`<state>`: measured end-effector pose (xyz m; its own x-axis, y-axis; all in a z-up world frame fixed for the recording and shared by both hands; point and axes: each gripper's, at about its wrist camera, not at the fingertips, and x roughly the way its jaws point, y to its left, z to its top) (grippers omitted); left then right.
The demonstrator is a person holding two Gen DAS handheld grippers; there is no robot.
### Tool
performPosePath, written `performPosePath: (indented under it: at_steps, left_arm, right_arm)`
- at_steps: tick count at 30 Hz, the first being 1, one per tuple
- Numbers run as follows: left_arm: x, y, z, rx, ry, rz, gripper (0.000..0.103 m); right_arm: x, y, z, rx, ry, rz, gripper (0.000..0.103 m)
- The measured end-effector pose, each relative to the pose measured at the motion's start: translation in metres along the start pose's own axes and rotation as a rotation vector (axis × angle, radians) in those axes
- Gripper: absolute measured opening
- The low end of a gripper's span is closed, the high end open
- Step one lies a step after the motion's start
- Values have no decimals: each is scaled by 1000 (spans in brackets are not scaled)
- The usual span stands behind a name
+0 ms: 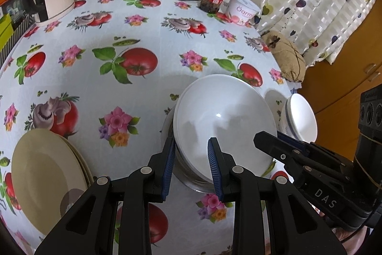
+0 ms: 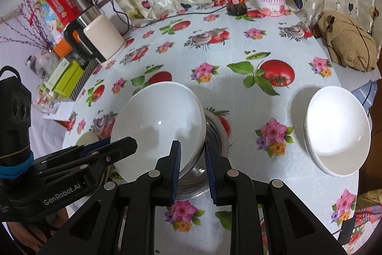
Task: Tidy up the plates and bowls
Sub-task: 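Lower the white bowl into the steel bowl with both grippers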
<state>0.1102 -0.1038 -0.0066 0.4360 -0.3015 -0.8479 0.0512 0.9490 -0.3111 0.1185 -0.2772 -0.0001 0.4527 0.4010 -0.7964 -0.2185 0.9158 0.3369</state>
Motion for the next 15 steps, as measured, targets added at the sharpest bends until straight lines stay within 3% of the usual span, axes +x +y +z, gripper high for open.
performPosePath:
  at_steps: [15]
  left_arm:
    - [14,3,-4,-6,33,2,30]
  right_arm:
    - [18,-9,-7,16,48,-1,21]
